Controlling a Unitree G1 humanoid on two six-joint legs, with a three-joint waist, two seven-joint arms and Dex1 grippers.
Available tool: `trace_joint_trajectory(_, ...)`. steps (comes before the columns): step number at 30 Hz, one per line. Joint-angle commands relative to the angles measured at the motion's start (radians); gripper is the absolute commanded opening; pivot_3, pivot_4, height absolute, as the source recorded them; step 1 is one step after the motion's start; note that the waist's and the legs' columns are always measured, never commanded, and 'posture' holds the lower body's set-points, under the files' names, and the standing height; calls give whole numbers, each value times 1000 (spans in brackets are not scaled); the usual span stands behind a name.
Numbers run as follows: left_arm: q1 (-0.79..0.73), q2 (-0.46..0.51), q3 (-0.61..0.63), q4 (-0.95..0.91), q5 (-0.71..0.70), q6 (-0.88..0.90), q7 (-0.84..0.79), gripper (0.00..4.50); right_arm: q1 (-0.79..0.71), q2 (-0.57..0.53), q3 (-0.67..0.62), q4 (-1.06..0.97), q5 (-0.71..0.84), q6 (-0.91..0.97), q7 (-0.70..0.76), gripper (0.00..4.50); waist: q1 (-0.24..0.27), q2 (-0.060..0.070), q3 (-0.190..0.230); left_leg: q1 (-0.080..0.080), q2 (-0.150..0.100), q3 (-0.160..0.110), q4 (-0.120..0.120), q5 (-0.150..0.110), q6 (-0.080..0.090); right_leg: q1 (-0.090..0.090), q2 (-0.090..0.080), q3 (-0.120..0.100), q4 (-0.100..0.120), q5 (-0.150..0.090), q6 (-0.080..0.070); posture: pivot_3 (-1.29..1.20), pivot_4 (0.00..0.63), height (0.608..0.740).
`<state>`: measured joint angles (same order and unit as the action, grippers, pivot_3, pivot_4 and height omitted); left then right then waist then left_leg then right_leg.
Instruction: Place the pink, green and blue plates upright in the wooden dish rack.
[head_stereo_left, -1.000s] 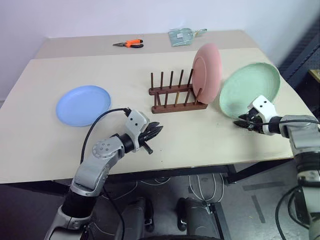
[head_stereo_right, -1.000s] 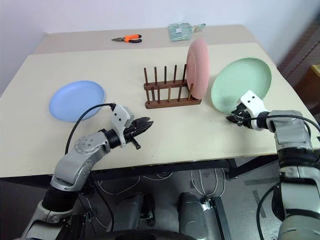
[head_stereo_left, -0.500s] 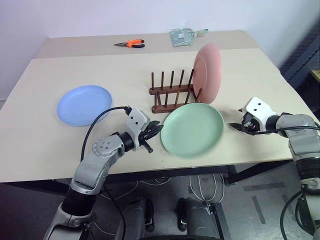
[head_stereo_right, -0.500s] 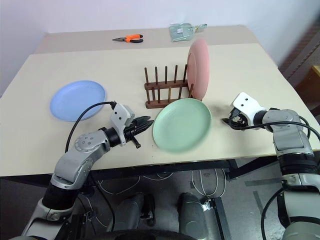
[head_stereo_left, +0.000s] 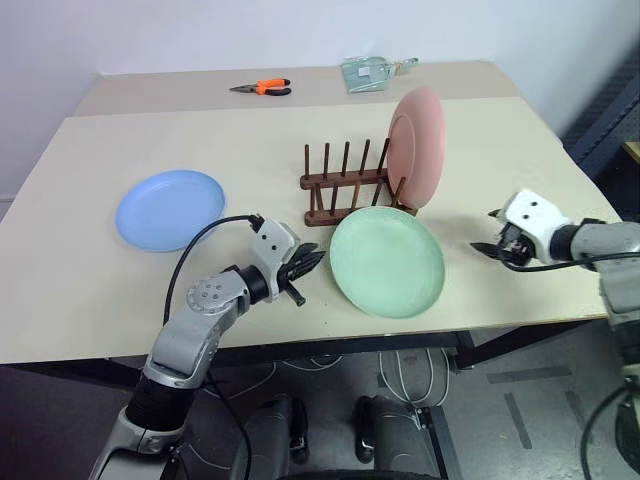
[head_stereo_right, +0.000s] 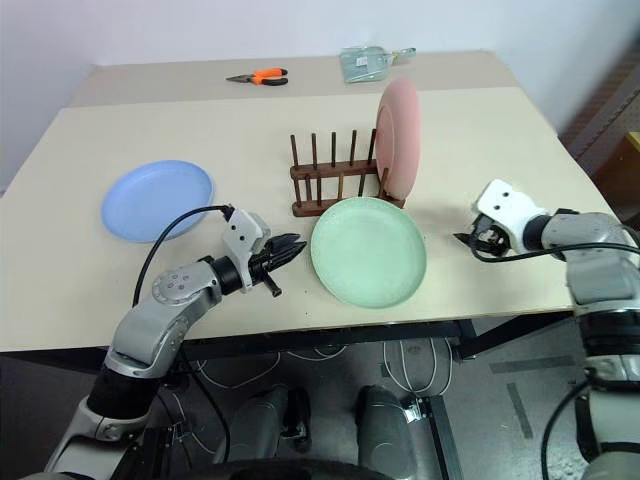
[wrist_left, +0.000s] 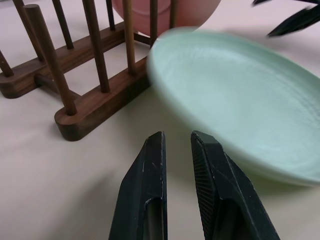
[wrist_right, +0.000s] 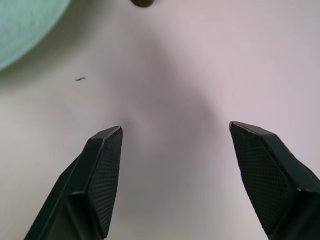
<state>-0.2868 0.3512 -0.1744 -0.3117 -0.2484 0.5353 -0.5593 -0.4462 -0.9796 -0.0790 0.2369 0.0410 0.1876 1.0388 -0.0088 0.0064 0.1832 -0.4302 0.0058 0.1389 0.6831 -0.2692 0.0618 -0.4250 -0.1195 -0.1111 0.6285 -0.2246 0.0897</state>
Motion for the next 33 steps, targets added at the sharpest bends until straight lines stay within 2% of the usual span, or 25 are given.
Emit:
trace_joint_trajectory(1, -7, 15, 23, -14, 0, -23, -8, 794, 25, -82, -89, -153, 116, 66, 108, 4450, -1, 0, 0, 0, 0, 0, 0, 0, 0, 0, 0, 0, 0, 0, 0, 0, 150, 740)
trace_joint_trajectory(5, -9, 52, 53, 5, -11, -29, -31, 794, 70, -119, -136, -440, 353, 298, 213, 4450, -4, 0, 0, 0, 1, 0, 0, 0, 0, 0, -1, 0, 0, 0, 0, 0, 150, 740)
trace_joint_trajectory(8, -12, 78, 75, 25, -12, -38, -47, 794, 141, -128, -99, -624, 428, 365, 243, 4450, -1, 0, 0, 0, 2, -1, 0, 0, 0, 0, -2, 0, 0, 0, -1, 0, 150, 740)
trace_joint_trajectory(11, -20, 93, 101, 43, -15, -41, -50, 794, 201, -121, -2, -713, 361, 330, 217, 4450, 7, -1, 0, 0, 1, -2, 0, -2, 1, 0, -4, 0, -1, 0, -1, 0, 150, 740)
trace_joint_trajectory(19, 1, 89, 98, 14, -16, -31, -50, 794, 173, -56, 188, -593, 175, 192, 143, 4450, 20, -2, 0, -1, -1, -1, 0, -3, 0, -1, -6, -1, -2, 0, -1, 0, 150, 740)
trace_joint_trajectory(22, 3, 82, 94, 4, -14, -26, -44, 794, 166, -27, 235, -524, 111, 124, 129, 3680, 20, -2, 0, -1, -1, -1, 0, -2, 1, 0, -6, -1, -2, 0, -1, 0, 150, 740)
trace_joint_trajectory(25, 8, 79, 96, -10, -16, -18, -42, 794, 170, -17, 260, -468, 64, 54, 128, 2187, 21, -2, 0, -1, -1, -1, 0, -2, 2, 0, -5, -1, -2, 0, -1, 0, 150, 740)
trace_joint_trajectory(29, 17, 83, 102, -19, -20, -15, -43, 794, 182, -23, 249, -461, 75, 0, 151, 131, 20, -1, 0, -1, -1, -1, 0, -2, 2, 0, -5, -2, -2, 0, -1, 0, 150, 740)
trace_joint_trajectory(33, 19, 83, 102, -21, -20, -14, -43, 794, 226, -48, 211, -498, 115, -31, 191, 54, 24, -3, -1, -1, -1, -1, 1, -2, 2, 1, -5, -3, -2, 0, -1, 0, 150, 740)
